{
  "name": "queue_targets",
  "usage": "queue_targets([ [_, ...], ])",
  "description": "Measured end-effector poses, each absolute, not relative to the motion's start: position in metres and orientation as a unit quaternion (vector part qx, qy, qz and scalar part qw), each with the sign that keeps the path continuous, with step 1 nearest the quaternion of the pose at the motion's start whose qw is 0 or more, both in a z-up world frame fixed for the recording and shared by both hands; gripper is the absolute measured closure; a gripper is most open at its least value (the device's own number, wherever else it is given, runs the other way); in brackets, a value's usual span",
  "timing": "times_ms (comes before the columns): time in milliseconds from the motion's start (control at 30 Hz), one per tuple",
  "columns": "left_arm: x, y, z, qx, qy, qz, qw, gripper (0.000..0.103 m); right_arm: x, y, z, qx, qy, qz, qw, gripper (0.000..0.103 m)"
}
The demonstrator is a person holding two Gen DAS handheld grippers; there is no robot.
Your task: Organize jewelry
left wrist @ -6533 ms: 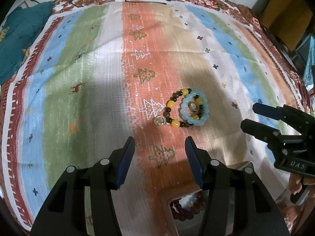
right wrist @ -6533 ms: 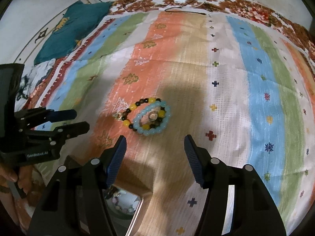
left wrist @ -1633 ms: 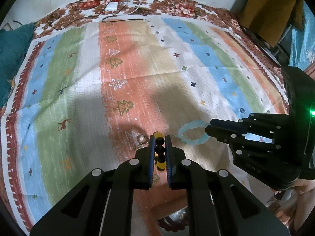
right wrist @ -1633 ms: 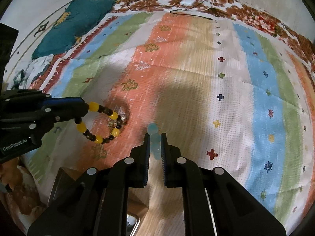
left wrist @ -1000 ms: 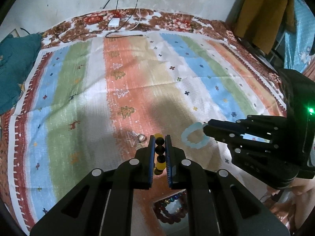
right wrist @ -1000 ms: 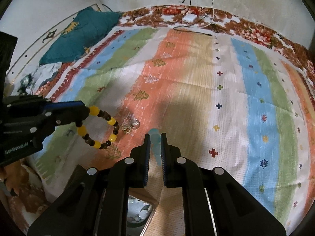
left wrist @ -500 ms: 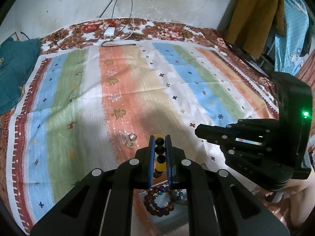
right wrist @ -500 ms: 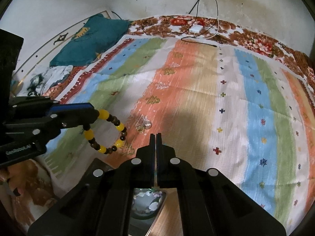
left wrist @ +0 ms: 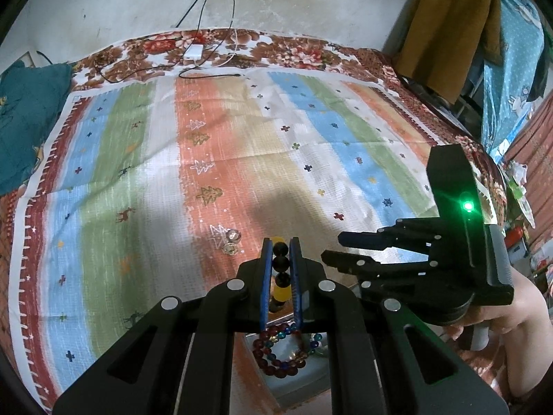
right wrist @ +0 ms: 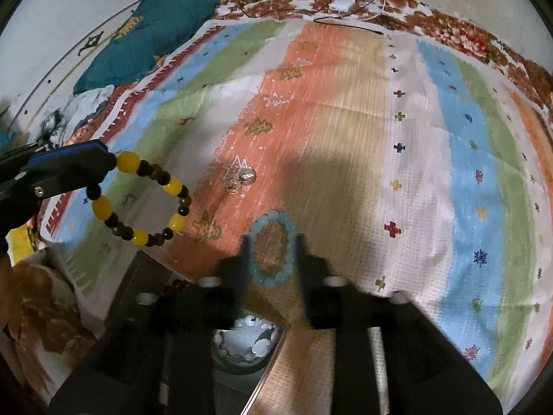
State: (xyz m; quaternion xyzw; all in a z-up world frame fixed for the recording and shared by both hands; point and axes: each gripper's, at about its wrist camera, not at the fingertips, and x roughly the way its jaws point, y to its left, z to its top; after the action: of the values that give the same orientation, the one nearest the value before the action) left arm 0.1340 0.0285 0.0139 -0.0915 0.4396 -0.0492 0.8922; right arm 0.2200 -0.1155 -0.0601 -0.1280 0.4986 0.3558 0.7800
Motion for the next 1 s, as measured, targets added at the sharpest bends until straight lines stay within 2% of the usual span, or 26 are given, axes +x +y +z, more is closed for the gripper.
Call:
queue_targets([
  [367, 0.135, 0.03, 0.011, -0.092, 0.44, -0.048, 0.892, 0.094, 0.246, -0.103, -0.097, -0.137, 0.552, 0.336, 0.751, 0.07],
  [1000, 0.137, 0.033, 0.009, -0.092, 0.443, -0.049, 0.891, 0.094, 0.261, -0.087, -0.132, -0.166, 0.588, 0.322, 0.723, 0.07],
])
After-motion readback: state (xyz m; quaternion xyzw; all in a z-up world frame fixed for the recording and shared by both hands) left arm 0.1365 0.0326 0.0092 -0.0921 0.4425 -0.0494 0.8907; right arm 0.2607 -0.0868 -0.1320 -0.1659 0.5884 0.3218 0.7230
